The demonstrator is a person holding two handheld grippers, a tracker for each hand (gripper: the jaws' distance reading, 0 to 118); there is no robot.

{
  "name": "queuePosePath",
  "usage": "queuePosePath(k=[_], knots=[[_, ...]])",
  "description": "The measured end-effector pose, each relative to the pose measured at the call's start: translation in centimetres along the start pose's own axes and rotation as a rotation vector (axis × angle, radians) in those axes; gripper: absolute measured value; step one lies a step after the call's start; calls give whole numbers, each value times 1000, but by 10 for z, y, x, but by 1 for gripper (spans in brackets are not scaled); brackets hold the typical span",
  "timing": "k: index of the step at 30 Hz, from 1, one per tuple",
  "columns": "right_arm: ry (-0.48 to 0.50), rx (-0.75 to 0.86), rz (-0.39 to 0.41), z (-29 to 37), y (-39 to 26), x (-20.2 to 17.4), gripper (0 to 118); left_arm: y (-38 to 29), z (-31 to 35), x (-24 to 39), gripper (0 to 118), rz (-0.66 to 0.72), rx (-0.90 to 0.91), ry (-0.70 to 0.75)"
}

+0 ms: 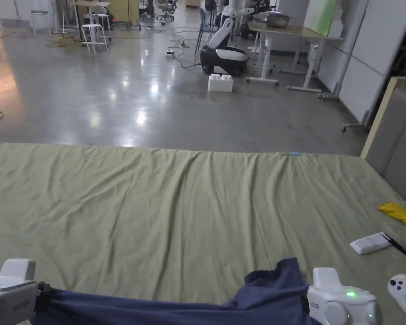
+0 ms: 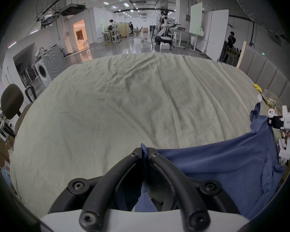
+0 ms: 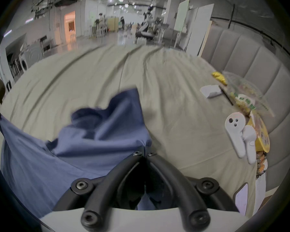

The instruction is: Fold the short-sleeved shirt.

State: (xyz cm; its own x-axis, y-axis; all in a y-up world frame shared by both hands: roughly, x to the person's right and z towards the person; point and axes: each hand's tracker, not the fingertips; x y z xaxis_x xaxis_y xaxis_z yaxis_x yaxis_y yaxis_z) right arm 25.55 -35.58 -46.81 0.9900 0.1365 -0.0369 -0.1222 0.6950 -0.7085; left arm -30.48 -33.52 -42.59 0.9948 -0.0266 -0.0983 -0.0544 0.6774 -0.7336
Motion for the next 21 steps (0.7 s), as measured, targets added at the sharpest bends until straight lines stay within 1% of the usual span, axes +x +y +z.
queuePosePath(k=[1,2,3,5,6,9,10,11,13,14,17,18,19,21], knots=[[4,7,7,10,8,3,0,1,0,0,6,3,21,-4],[9,24,12,20,15,5,0,1,15,-14,6,3,41,-4],[28,69,14,32,23,7,0,3,16,-14,6,4,59,-3],[13,108,35,56,37,8,0,8,23,-15,6,13,111,-9],[18,124,39,67,44,10,0,26,63,-12,6,20,126,-12],[21,191,35,98,66,14,0,38,95,-15,6,31,189,-15],[16,232,28,109,72,15,0,34,80,-14,6,30,201,-15],[14,242,36,119,80,15,0,35,81,-14,6,29,224,-9],[-11,321,36,140,96,16,0,36,81,-14,6,49,257,-15],[1,311,35,148,105,17,0,58,104,-23,6,64,274,-20],[-6,386,13,176,132,20,0,77,102,-30,6,71,314,-10],[-1,416,10,184,142,20,0,102,136,-42,6,79,337,-10],[-2,431,14,193,152,20,0,118,155,-47,6,82,351,-9],[-14,470,21,204,169,19,0,141,171,-51,6,77,388,-1]])
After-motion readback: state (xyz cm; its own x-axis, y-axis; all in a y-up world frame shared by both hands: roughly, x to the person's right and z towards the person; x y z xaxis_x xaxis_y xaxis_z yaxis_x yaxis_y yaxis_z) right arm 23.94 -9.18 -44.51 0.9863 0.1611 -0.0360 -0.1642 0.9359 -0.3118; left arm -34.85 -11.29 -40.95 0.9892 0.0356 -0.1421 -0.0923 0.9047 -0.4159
